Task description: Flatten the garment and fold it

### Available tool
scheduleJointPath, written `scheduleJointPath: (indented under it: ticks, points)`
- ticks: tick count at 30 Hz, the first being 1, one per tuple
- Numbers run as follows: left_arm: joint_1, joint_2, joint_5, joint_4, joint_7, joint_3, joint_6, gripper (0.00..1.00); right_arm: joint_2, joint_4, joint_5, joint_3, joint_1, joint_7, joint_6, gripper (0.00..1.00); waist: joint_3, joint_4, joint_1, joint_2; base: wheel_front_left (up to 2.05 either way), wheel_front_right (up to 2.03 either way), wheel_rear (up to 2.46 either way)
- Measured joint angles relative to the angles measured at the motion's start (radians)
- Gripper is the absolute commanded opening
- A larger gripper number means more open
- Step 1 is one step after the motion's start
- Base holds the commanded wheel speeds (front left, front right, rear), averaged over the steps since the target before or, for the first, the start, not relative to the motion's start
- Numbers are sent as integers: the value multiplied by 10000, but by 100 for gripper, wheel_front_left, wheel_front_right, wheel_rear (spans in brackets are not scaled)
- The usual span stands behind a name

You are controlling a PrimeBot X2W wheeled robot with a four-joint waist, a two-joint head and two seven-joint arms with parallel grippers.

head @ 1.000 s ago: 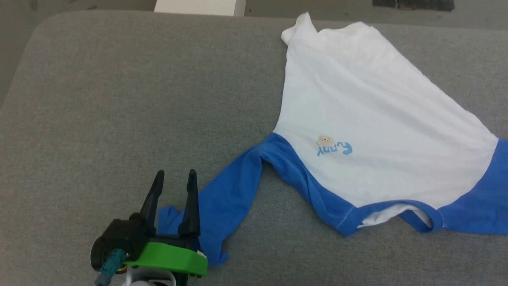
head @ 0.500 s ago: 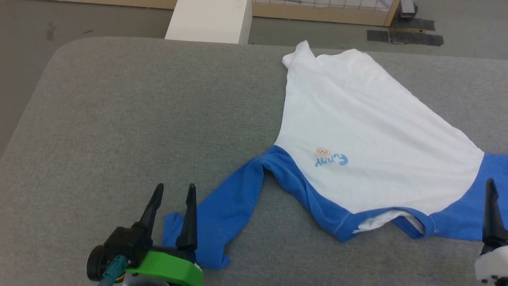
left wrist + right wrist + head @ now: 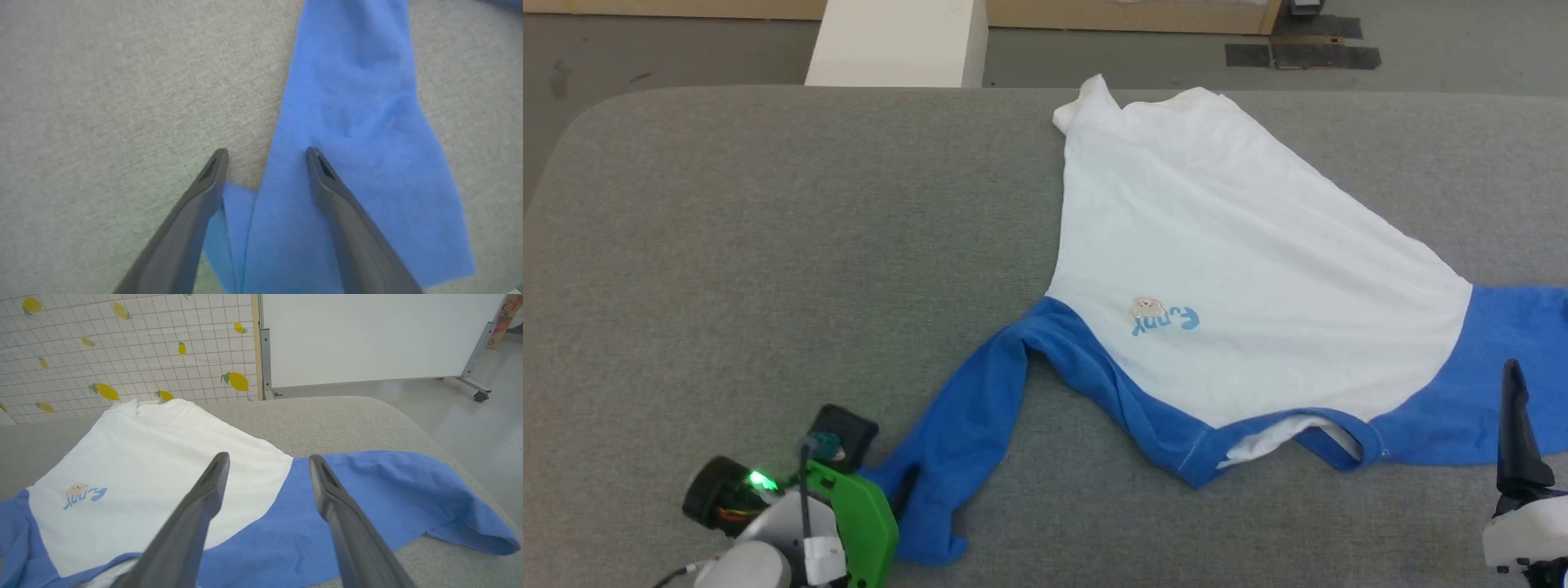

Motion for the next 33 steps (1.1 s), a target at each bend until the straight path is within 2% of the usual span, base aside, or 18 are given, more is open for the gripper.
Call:
scheduleJointPath:
  ticks: [5,7,11,13,15,17,20,24,26,27,28,30,33]
  points:
    - [-89,-82,-1009,366,940,-182,-318,100,0,50,10,19,2,88,0,100,89,-171,0,0,0,0,0]
    - [-162,-63,-1106,410,838,-253,-366,0,0,63,36,-15,3,98,0,100,113,-209,0,0,0,0,0]
    - [-174,-128,-1080,535,52,-253,-389,0,0,56,36,-69,3,102,0,100,81,-195,0,0,0,0,0]
    - [-167,-171,-1003,552,-537,-25,-146,0,0,38,36,-111,3,134,0,100,52,-166,0,0,0,0,0]
    - [-173,-58,-717,366,-1271,428,380,0,0,12,36,-161,3,171,0,100,23,-119,0,0,0,0,0]
    - [-180,226,-416,-35,-1950,1058,1014,0,0,-13,36,-228,4,174,0,100,5,-52,0,0,0,0,0]
    - [-88,744,-378,-418,-2671,2008,1693,0,0,-46,36,-270,4,174,0,100,31,22,0,0,0,0,0]
    - [591,1285,-307,-702,-2976,3072,2679,0,2,-36,36,-374,4,176,0,100,162,60,0,0,0,0,0]
    - [970,1289,-355,-732,-2978,3244,2861,0,0,-31,35,-458,5,190,0,100,233,83,0,0,0,0,0]
    - [1148,1258,-500,-706,-2978,3264,2857,7,0,-21,35,-495,4,194,0,100,274,102,0,0,0,0,0]
    - [1256,1200,-627,-669,-2982,3275,2855,35,-2,-23,35,-504,4,211,0,100,308,119,0,0,0,0,0]
    - [1368,894,-884,-483,-3049,3277,2844,100,0,-13,31,-481,2,221,0,100,389,162,0,0,0,0,0]
    - [1349,295,-1244,-297,-3354,3223,2844,100,0,4,19,-418,-24,267,0,100,462,234,0,0,0,0,0]
